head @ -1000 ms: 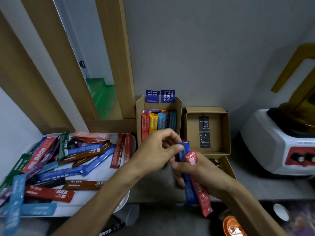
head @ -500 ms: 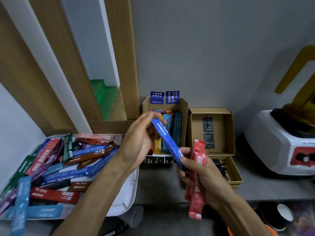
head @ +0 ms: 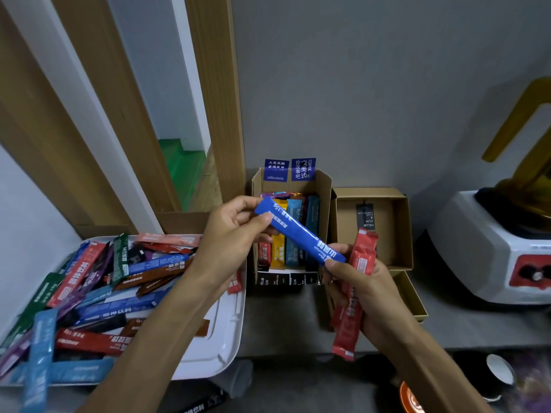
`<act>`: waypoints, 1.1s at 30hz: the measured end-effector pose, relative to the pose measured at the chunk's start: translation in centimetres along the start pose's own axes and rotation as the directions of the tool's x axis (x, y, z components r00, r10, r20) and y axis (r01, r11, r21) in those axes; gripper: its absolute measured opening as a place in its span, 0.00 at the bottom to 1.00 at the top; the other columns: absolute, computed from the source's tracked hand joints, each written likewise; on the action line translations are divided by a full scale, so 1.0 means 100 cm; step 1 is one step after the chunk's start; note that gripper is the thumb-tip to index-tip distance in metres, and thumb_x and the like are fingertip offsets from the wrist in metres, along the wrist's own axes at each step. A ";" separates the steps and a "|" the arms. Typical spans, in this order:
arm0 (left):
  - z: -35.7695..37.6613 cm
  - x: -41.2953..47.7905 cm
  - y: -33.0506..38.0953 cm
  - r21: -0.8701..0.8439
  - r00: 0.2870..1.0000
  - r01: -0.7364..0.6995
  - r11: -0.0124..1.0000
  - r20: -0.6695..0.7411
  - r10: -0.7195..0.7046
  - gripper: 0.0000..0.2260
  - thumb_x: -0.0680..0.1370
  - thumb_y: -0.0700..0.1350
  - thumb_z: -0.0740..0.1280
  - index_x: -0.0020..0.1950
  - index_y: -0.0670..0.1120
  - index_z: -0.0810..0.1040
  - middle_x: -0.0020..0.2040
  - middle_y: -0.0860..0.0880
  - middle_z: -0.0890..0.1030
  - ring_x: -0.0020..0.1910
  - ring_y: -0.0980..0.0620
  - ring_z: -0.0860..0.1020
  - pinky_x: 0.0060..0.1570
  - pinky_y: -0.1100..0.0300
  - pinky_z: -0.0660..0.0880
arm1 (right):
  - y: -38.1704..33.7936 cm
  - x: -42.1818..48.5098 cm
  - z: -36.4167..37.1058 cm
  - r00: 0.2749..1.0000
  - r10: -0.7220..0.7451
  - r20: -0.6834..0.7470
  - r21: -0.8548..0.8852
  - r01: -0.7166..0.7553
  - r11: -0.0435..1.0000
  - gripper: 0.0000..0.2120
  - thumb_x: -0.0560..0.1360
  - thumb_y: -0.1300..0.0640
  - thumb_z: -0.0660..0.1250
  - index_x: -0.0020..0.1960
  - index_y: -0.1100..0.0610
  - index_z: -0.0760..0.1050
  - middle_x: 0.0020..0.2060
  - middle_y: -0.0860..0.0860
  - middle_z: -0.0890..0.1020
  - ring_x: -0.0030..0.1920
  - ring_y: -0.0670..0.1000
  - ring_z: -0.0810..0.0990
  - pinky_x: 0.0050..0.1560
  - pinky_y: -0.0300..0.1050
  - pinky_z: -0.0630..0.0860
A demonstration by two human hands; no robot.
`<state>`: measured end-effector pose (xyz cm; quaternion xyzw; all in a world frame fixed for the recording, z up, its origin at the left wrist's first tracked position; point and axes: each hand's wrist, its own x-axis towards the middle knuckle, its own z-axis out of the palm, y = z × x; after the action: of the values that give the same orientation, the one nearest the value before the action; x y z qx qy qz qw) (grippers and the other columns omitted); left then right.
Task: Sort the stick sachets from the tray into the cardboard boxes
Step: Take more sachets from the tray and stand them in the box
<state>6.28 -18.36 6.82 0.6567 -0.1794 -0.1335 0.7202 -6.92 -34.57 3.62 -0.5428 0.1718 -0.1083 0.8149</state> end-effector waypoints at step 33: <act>0.070 0.028 -0.098 0.874 0.923 -0.349 0.337 0.258 0.287 0.19 0.79 0.41 0.67 0.70 0.47 0.70 0.64 0.49 0.74 0.58 0.51 0.78 0.52 0.62 0.77 | 0.013 0.019 -0.048 0.999 0.022 -0.039 -0.219 -0.031 0.975 0.04 0.78 0.56 0.68 0.47 0.56 0.78 0.35 0.54 0.77 0.33 0.51 0.75 0.38 0.45 0.73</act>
<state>6.21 -26.81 -2.22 0.8881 -0.3673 0.1093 0.2536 -7.13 -38.81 0.44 -0.6253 0.2048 -0.0877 0.7479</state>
